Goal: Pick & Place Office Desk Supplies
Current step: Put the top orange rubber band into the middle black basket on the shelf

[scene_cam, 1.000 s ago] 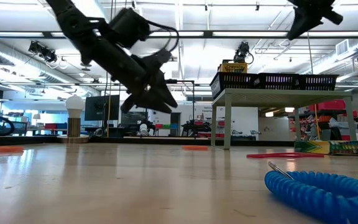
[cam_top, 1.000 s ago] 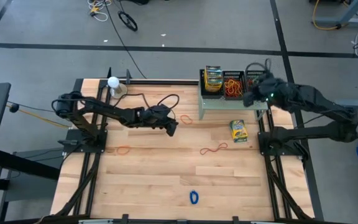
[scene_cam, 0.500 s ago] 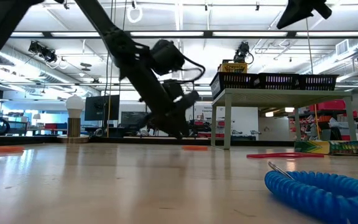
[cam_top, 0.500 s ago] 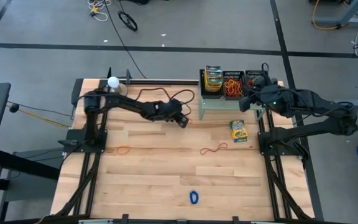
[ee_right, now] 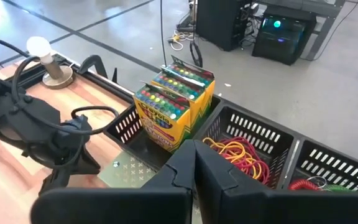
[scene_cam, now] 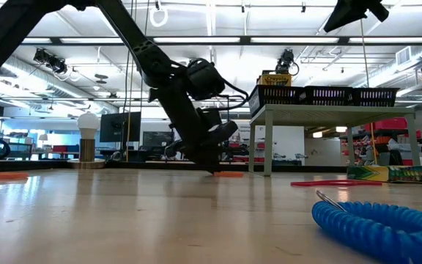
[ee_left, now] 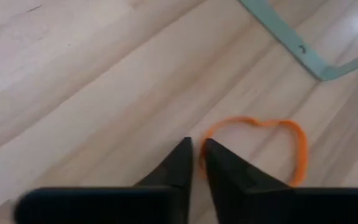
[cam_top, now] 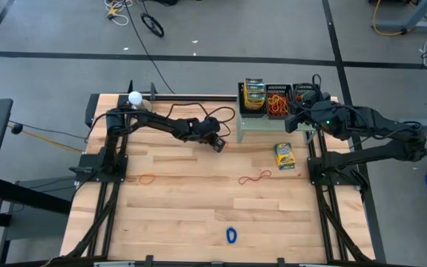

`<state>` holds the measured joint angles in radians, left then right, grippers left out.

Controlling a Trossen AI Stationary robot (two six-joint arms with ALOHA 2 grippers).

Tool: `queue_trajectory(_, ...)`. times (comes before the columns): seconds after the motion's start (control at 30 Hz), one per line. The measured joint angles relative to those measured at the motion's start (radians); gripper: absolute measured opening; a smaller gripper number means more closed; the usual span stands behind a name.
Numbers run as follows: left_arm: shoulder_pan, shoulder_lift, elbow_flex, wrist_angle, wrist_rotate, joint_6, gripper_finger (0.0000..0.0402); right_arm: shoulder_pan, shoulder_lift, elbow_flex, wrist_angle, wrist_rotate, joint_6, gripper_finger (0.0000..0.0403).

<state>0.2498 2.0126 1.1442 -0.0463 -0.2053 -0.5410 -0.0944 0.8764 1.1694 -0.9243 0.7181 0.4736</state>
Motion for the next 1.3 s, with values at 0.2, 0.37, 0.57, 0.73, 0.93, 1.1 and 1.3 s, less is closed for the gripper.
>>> queue_trajectory(0.2,-0.021,-0.056,-0.007,-0.104,-0.003,0.06,0.0006,0.0,0.0,0.0,-0.001,0.0,0.0,0.001)
queue_trajectory(0.37,-0.063,-0.135,-0.007,-0.137,-0.072,0.107,0.0005,0.005,0.0,0.0,0.0,-0.001,-0.009,0.001)
queue_trajectory(0.57,-0.125,-0.227,-0.126,-0.075,-0.132,0.066,0.0004,0.036,0.0,0.0,0.002,-0.003,-0.019,0.0011)
queue_trajectory(0.73,-0.147,-0.326,-0.332,0.198,-0.119,0.007,0.0003,0.053,0.0,0.0,0.019,-0.003,-0.019,0.0011)
queue_trajectory(0.93,-0.161,-0.443,-0.488,0.453,-0.097,0.007,0.0003,0.055,0.024,0.0,0.074,-0.014,-0.055,0.0011)
queue_trajectory(1.1,-0.164,-0.51,-0.505,0.494,-0.092,0.051,0.0003,0.067,0.076,0.0,0.11,-0.104,-0.067,0.0011)
queue_trajectory(1.3,-0.2,-0.532,-0.503,0.632,-0.058,0.106,0.0003,0.164,0.17,0.0,0.122,-0.241,-0.067,0.0013)
